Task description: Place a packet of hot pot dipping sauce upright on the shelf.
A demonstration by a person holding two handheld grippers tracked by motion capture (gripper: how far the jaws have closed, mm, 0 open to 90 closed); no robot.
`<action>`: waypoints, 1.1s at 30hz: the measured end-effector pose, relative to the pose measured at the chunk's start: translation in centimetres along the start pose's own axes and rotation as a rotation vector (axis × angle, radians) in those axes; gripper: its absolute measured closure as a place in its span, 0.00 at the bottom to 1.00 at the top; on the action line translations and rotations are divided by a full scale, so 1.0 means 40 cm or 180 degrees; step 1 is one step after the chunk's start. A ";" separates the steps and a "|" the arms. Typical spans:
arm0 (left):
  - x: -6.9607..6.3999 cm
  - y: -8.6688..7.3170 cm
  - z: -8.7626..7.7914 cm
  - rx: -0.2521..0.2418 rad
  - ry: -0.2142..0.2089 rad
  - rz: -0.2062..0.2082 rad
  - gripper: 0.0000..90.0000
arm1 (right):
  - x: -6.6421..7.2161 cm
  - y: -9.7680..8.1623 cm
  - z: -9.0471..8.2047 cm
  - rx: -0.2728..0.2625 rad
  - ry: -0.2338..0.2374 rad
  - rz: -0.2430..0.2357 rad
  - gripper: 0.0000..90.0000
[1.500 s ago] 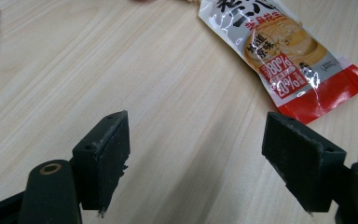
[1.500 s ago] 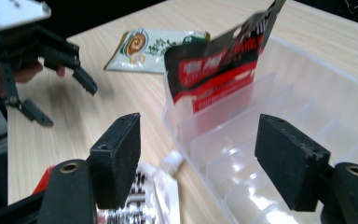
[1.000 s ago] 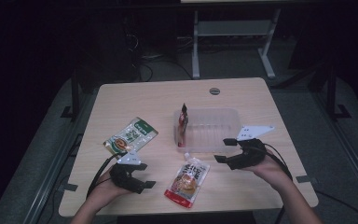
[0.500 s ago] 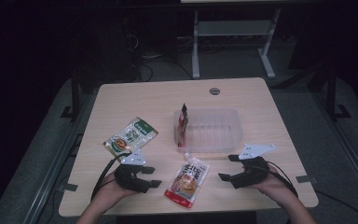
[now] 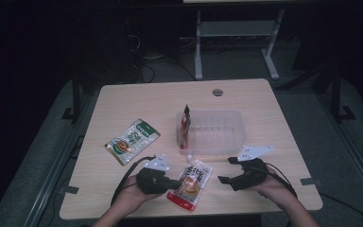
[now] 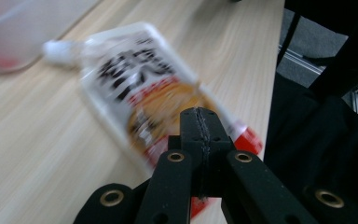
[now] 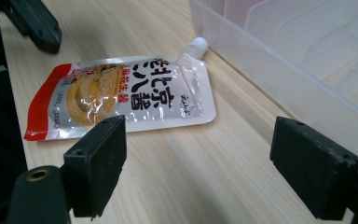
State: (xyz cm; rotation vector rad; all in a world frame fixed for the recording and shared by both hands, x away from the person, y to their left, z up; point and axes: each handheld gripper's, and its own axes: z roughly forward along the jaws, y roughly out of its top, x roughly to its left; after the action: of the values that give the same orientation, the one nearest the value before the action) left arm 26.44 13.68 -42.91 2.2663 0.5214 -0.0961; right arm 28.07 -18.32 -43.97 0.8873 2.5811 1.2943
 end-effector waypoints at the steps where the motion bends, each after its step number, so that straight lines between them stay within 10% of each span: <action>1: -0.007 0.006 0.013 0.0007 -0.0011 0.0018 1.00 | -0.001 0.000 0.005 -0.0001 0.0020 -0.0010 0.20; 11: -0.058 0.012 0.104 0.0205 -0.0093 0.0195 1.00 | 0.018 0.008 0.024 0.0054 0.0066 -0.0099 0.20; 33: -0.033 -0.014 0.084 0.0439 -0.0107 0.0168 1.00 | 0.001 0.002 0.016 0.0030 0.0021 -0.0078 0.20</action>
State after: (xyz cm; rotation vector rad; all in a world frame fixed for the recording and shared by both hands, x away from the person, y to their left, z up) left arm 25.33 11.14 -45.31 2.4069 0.4491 -0.1473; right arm 28.31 -17.81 -44.30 0.8515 2.5968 1.2821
